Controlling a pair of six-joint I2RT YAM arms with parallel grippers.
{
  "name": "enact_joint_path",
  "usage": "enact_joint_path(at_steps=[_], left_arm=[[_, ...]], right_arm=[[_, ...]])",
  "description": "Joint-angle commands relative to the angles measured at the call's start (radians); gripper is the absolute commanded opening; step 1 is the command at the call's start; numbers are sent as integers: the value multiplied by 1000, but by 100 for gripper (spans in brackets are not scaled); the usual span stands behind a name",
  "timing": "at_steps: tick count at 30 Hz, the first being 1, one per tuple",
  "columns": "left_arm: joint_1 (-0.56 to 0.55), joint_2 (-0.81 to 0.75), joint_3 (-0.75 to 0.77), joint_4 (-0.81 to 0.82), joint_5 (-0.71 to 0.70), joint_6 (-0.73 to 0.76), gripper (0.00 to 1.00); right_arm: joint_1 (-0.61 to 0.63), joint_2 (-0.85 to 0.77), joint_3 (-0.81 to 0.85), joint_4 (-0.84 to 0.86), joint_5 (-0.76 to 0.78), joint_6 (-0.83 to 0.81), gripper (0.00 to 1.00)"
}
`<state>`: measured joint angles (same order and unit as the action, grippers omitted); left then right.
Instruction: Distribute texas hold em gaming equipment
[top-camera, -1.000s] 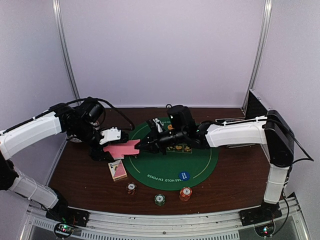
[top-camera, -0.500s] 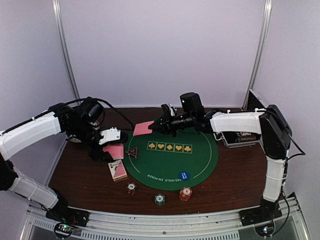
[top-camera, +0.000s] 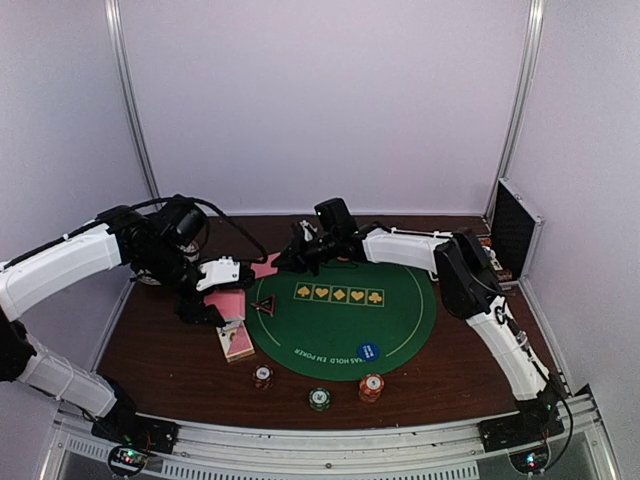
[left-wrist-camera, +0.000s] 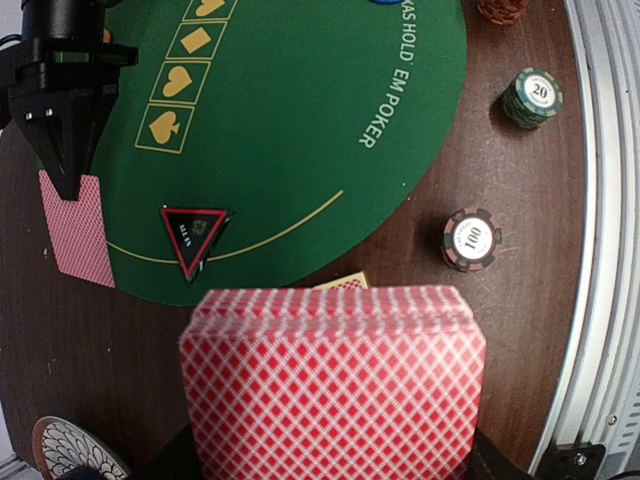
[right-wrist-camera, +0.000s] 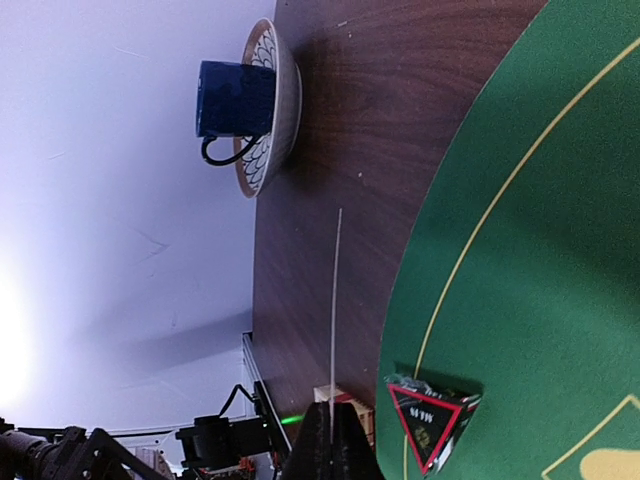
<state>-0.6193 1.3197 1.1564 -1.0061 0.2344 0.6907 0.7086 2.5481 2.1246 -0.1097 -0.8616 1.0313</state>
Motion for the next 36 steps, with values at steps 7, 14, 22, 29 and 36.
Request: enact_joint_path(at_steps=[7, 14, 22, 29, 36], left_arm=[[-3, -21, 32, 6, 8, 10, 1], [-3, -22, 31, 5, 10, 10, 0], [-3, -21, 35, 6, 13, 8, 0], [-3, -23, 34, 2, 18, 3, 0], [-3, -22, 39, 1, 18, -9, 0]], right_arm=[[-24, 192, 226, -128, 83, -55, 0], [-25, 240, 282, -192, 124, -96, 15], [-24, 143, 219, -296, 164, -191, 62], [-21, -66, 31, -329, 215, -283, 77], [6, -311, -262, -195, 203, -268, 81]])
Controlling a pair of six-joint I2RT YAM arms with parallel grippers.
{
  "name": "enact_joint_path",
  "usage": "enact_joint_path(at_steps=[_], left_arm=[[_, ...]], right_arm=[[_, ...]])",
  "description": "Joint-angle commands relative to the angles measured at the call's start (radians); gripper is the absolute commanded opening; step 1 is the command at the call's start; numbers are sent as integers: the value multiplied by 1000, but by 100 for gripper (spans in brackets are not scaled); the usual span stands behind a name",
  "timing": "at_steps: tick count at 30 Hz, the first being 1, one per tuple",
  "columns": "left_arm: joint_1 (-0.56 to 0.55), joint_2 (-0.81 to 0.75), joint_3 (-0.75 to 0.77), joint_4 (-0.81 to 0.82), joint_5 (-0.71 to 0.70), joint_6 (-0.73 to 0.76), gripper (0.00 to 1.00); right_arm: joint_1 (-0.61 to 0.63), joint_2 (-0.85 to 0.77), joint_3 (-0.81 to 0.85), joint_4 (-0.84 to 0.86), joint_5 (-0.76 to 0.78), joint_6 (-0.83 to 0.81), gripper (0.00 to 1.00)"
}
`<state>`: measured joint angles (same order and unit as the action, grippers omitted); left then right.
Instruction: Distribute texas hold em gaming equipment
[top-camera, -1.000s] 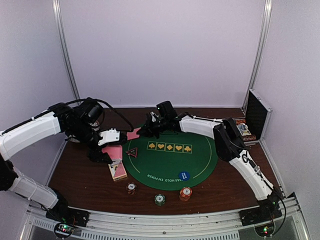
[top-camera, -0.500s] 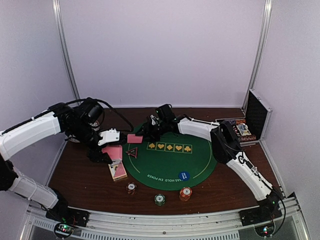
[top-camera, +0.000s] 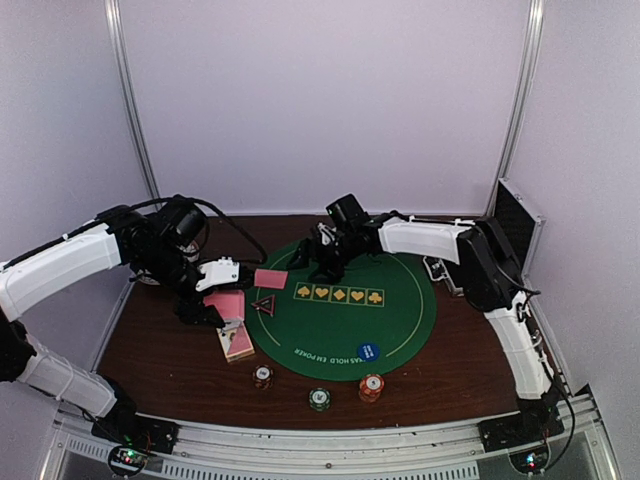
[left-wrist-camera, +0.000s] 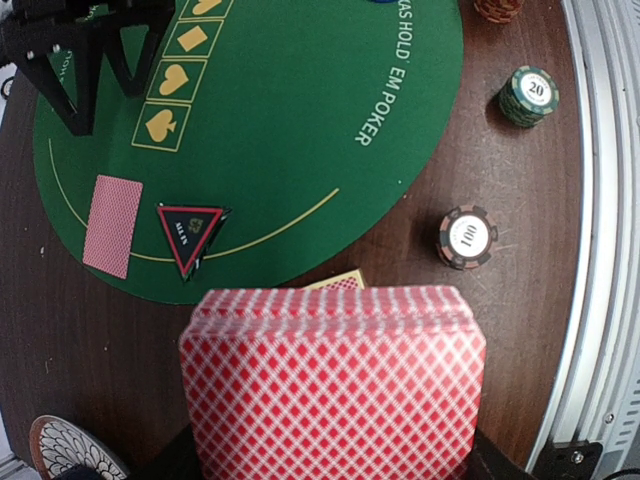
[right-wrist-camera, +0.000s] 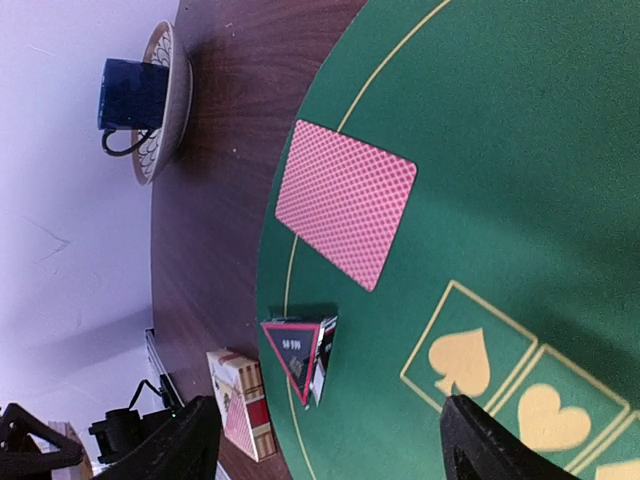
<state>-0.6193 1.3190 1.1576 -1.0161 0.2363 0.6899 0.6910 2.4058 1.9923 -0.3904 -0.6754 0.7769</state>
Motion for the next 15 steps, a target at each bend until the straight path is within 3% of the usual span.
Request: enact_joint_path(at_steps=[1, 4, 9, 15], left_arm=[[-3, -21, 40, 11, 18, -8, 0], [-3, -17, 44, 11, 19, -11, 0], [-3, -15, 53, 11, 30, -22, 0], [-3, -13, 56, 11, 35, -38, 0]], right_arm=[[34, -214, -190, 131, 13, 3, 83], [77, -337, -379, 288, 10, 65, 91], [152, -481, -603, 520, 7, 214, 94], [235, -504, -709, 720, -2, 332, 95]])
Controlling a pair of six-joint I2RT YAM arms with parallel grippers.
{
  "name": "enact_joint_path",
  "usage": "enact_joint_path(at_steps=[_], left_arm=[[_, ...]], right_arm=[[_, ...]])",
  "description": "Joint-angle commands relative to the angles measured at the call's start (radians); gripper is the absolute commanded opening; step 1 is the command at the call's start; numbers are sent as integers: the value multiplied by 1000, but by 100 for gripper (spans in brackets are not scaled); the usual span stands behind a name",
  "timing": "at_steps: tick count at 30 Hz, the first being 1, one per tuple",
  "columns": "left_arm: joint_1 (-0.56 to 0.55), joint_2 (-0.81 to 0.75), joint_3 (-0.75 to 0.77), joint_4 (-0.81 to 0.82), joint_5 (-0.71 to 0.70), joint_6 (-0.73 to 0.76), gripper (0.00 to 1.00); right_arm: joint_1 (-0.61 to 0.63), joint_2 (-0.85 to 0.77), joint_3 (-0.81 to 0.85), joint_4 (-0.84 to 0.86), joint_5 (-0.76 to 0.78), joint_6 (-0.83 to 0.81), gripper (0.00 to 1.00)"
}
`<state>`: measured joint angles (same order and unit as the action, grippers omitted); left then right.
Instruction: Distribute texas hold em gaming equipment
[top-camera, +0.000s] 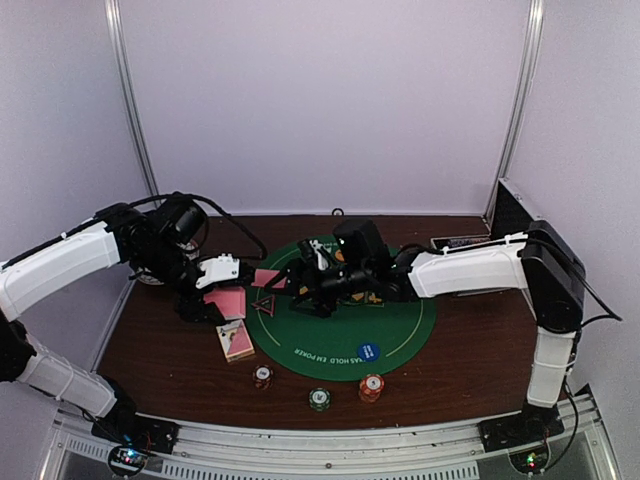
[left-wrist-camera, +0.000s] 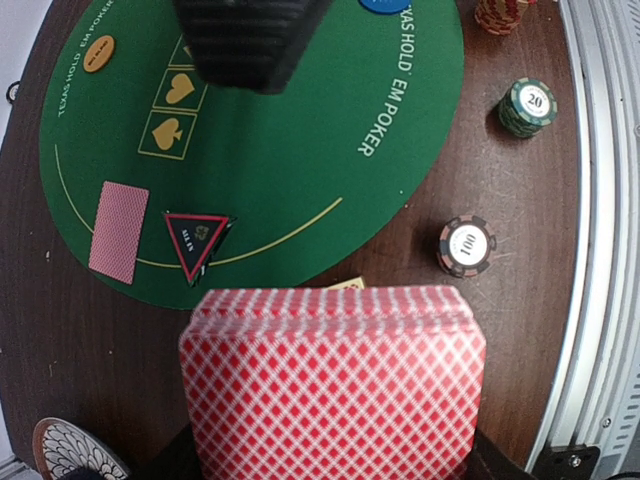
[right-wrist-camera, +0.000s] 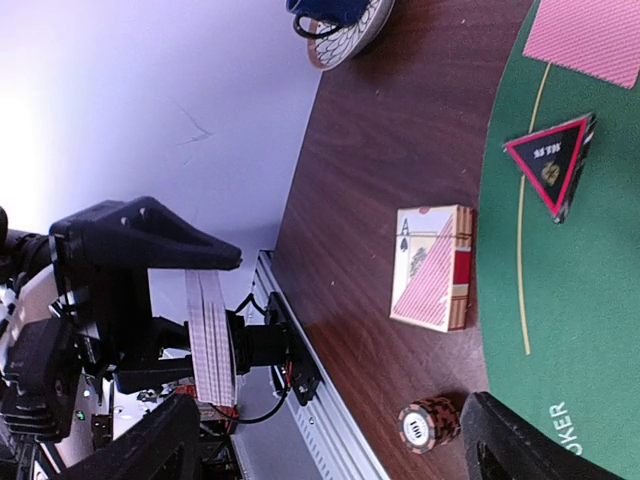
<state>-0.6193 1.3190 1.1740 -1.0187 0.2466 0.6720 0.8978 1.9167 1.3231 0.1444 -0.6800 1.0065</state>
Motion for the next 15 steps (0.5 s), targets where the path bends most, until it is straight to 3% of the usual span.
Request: enact_joint_path(at_steps=[1, 15], left_arm=[[-3, -13, 39, 12, 26, -23, 0], [-3, -7, 53, 3, 29, -34, 0]], right_arm=[[39, -7, -40, 199, 1, 108, 95], [93, 106, -1, 404, -44, 239, 93]])
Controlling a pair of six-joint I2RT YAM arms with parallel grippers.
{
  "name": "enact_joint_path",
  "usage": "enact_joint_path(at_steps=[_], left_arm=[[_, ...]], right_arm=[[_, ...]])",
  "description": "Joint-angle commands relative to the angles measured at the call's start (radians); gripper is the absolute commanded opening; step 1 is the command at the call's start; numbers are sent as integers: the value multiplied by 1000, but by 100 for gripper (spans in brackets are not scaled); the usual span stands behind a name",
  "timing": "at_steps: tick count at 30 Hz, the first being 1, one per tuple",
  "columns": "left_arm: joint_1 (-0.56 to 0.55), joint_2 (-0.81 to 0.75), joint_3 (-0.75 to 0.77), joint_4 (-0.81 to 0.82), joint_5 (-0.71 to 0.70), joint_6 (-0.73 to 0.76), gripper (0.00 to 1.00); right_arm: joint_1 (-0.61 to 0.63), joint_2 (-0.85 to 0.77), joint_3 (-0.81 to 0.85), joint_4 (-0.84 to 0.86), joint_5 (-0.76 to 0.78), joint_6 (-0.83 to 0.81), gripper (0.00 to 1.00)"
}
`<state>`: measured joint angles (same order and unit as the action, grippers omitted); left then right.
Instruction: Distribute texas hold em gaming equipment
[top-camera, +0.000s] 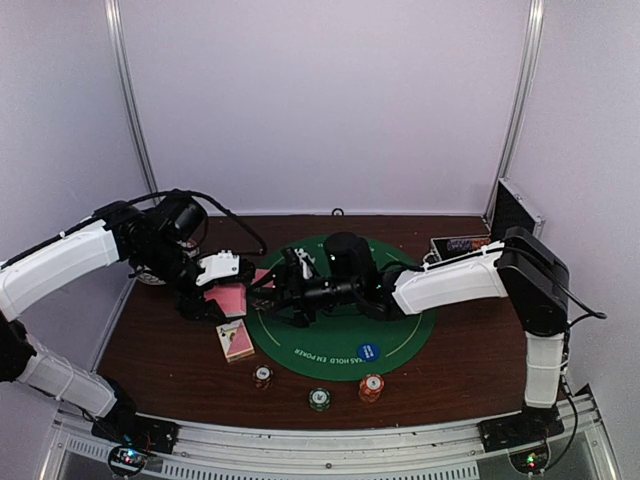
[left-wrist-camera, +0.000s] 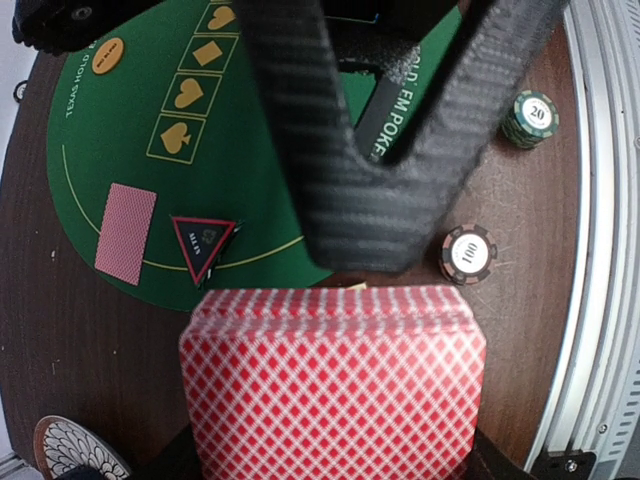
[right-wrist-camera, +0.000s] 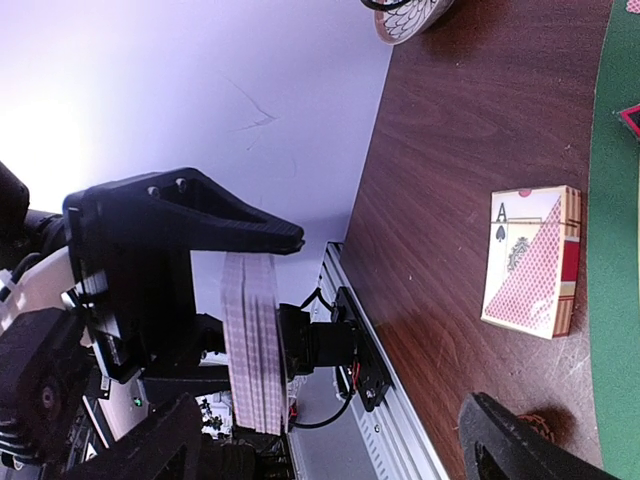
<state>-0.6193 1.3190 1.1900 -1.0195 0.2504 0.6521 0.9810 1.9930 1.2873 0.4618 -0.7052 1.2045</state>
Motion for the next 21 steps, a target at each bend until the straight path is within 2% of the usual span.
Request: enact_joint_path(at_steps=[1, 21], left_arm=[[-3, -7, 37, 3, 28, -14, 0], [-3, -4, 40, -6, 30, -15, 0]], right_arm=[[11, 38, 42, 92, -20, 49, 92], [48, 124, 132, 152, -38, 105, 89]])
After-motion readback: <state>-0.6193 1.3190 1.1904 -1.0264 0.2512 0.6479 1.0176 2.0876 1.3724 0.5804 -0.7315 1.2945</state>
